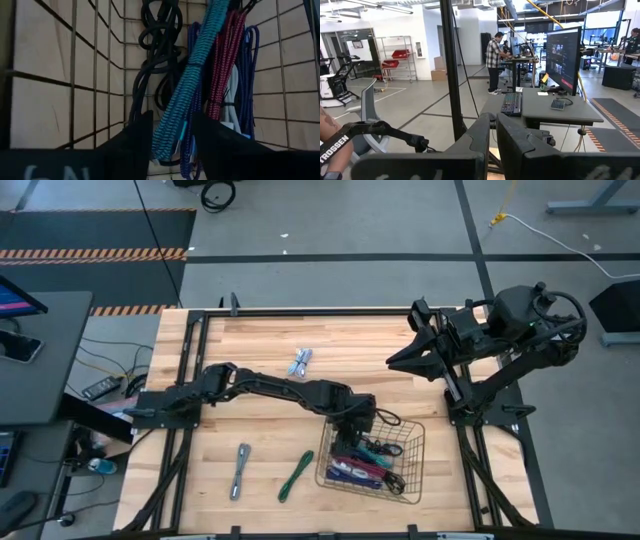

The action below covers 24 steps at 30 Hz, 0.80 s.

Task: Pick and place USB-C Cables
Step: Put the light blue charger cable into the wire basket

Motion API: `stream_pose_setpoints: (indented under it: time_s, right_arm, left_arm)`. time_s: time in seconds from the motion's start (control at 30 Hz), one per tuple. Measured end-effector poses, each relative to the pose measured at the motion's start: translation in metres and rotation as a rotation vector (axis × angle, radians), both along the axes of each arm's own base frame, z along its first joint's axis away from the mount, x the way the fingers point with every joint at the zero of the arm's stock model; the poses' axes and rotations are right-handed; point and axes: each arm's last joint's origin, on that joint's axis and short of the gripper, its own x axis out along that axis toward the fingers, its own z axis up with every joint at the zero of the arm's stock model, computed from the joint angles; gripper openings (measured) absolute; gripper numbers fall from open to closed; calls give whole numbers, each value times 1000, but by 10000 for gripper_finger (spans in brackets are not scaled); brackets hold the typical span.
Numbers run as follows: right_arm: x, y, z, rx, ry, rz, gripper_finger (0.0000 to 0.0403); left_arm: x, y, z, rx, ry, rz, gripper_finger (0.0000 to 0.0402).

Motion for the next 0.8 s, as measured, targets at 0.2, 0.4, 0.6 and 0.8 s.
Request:
stream_pose_setpoints:
  time_s: [0.2,0.4,0.6,0.8]
  right_arm:
    - [0,0,0,0,1,0,39]
    - [0,0,0,0,1,1,39]
    - [0,0,0,2,2,13,39]
    - [0,1,0,3,5,41,39]
  left_arm:
    - [7,3,33,-6,-86,1,143]
    - [6,17,99,2,-191,35,142]
    - [-22,50,124,256,-134,242,142]
    - [-54,92,120,393,143,574,142]
